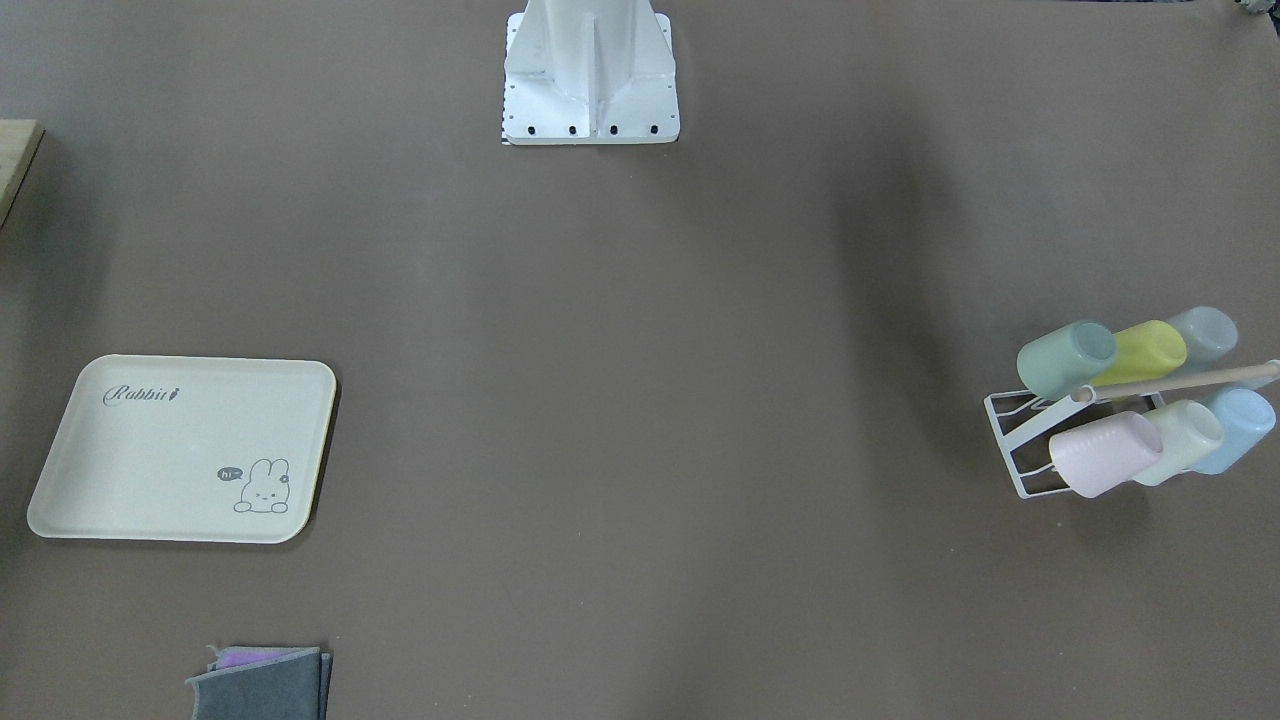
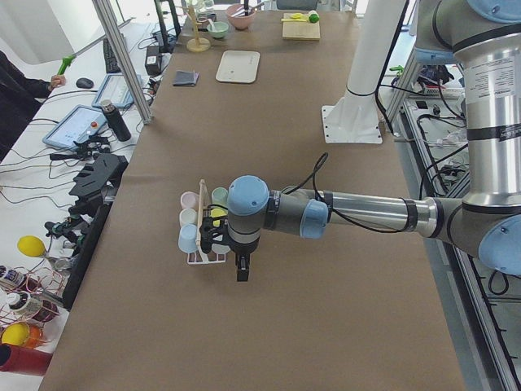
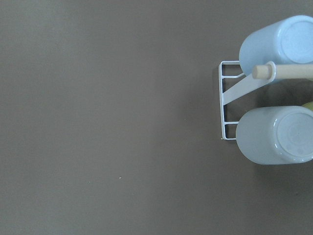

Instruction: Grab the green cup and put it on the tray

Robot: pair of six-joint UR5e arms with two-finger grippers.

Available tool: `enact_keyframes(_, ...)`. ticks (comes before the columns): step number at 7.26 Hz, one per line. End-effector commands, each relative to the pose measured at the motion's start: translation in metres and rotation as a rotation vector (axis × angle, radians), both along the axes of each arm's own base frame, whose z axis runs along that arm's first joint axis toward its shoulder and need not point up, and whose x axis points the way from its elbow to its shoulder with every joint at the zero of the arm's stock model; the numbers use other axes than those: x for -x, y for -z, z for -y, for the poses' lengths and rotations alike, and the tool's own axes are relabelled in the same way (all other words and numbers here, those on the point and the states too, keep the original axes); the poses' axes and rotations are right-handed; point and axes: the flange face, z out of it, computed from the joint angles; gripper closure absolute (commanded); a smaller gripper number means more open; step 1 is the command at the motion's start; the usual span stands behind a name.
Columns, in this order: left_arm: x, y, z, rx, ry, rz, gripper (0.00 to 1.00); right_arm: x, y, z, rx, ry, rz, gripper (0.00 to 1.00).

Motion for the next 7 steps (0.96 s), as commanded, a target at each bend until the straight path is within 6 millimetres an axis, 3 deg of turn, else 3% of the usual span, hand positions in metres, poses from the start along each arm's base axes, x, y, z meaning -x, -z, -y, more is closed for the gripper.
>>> enact_keyframes(1, 0.0, 0.001, -0.001, -0.001, -0.001, -0.001, 0.02, 0.012, -0.022, 0.03, 0.04, -0.042, 0.092, 0.0)
enact_keyframes(2, 0.0, 0.001, -0.002, -0.001, 0.001, -0.001, 0.02, 0.021, -0.056, 0.032, 0.035, -0.078, 0.118, 0.0)
enact_keyframes(3, 0.001, 0.003, -0.003, -0.004, 0.002, -0.001, 0.02, 0.05, -0.065, 0.041, 0.06, -0.104, 0.138, 0.0)
enact_keyframes(4, 0.0, 0.006, -0.003, -0.009, 0.001, -0.001, 0.02, 0.086, -0.06, 0.05, 0.085, -0.11, 0.145, 0.0)
enact_keyframes(6, 0.001, 0.026, -0.004, -0.043, 0.003, -0.003, 0.02, 0.109, -0.068, 0.065, 0.082, -0.107, 0.159, 0.0)
enact_keyframes(7, 0.0, 0.043, -0.005, -0.049, 0.001, -0.003, 0.02, 0.13, -0.059, 0.068, 0.104, -0.103, 0.166, 0.0)
